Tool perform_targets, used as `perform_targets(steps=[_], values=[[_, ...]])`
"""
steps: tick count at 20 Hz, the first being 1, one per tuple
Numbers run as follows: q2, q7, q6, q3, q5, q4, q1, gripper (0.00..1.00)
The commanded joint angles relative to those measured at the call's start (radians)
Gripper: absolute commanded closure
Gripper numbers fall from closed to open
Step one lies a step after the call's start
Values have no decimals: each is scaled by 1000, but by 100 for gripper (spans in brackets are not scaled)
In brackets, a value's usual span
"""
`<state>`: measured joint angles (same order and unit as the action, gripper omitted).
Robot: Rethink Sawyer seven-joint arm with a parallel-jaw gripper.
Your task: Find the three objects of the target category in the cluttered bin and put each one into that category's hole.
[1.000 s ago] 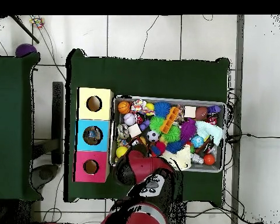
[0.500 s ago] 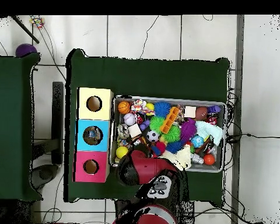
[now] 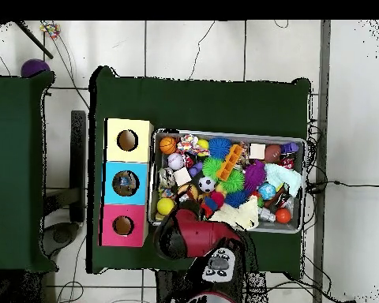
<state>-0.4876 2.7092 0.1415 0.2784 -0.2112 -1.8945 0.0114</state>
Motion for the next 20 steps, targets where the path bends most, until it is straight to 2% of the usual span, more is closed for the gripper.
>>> perform_targets(steps=[1,5,11,20], values=[[-9,63,-21,-120,-13,-51,9,0],[-5,56,-33,-135,-8,-41,26,0],[36,76,-5,-102,29,-23,-16,0],[51,108,21,-76,62,-34,-77,0]])
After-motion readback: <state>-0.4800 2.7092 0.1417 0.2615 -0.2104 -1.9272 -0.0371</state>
